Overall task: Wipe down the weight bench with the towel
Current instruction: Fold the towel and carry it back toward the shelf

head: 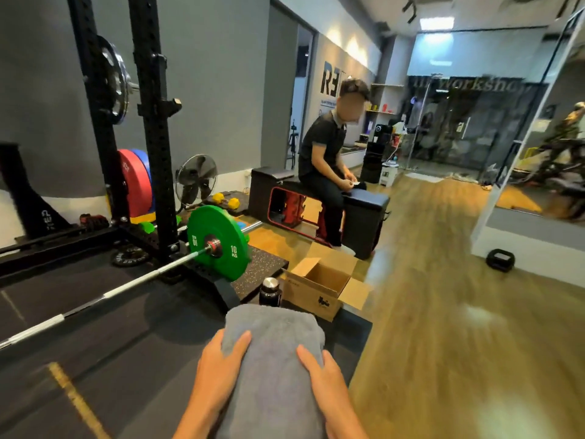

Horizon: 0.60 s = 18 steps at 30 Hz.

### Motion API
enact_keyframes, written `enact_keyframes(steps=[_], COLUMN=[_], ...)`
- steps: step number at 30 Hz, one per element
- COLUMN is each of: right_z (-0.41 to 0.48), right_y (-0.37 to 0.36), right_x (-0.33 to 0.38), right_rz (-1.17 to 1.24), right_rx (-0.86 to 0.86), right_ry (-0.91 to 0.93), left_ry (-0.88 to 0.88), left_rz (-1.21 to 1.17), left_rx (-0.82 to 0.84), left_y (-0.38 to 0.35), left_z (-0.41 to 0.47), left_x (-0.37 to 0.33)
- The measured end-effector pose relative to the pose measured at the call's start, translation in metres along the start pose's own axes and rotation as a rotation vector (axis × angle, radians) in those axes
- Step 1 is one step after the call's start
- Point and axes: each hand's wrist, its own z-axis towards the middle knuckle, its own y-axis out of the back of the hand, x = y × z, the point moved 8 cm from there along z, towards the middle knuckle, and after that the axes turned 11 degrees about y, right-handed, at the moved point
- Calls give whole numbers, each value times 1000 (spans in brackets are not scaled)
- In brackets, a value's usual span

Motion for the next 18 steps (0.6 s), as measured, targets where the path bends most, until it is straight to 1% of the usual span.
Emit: enact_keyframes(steps=[4, 7, 9, 12, 15, 18], right_z=[4, 7, 18, 36, 54, 76], right_y=[66, 137, 193, 277, 357, 429], right_x=[27, 65, 87, 132, 198, 261], right_rz=[170, 324, 364, 360, 346, 347], right_rx=[-44, -123, -205, -302, -351, -383], right_ry=[105, 185, 209, 175, 149, 174], left_ry=[-59, -94, -135, -145, -139, -131], left_rz=[-58, -75, -75, -72, -66, -70], left_rx=[-16, 7, 72, 161, 239, 303], left_y=[-59, -113, -160, -225, -285, -336], left_z=[-27, -35, -39, -53, -64, -68], left_x=[-41, -97, -144, -225, -317, -401])
